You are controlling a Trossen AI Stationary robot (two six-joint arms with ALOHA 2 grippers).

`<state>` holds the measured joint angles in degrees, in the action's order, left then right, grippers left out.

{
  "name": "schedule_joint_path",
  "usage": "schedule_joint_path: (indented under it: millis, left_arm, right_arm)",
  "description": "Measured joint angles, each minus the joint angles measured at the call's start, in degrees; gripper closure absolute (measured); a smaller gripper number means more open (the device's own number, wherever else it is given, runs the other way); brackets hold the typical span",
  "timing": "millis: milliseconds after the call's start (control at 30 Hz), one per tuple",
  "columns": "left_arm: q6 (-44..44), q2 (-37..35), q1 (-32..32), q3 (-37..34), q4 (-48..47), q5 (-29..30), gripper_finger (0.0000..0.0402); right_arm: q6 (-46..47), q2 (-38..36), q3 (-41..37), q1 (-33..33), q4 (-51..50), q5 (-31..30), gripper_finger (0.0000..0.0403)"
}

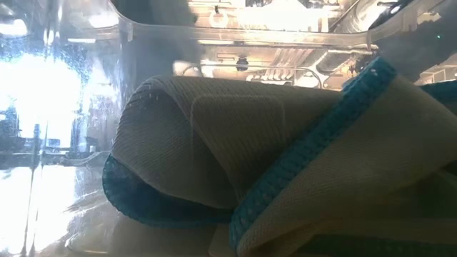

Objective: Sort microfiber towel by color & place in baskets
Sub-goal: Put the top left blue towel into the bottom transparent bin

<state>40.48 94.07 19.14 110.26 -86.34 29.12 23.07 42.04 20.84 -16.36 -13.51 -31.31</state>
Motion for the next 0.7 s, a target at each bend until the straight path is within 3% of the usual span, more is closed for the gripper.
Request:
schedule_joint_path:
  millis: [400,700]
  left_arm:
    - [-3.12,14.70,6.65,24.15,0.38,2.45,0.0401]
    - [-10.06,14.78,8.62,24.78,16.03,4.20,0.0401]
  right_arm:
    - [0.02,0.00,0.00,0.00,-2.74,0.00,0.0403]
    - [1.64,-0.01,0.00,-0.02,-3.32,0.02,0.0403]
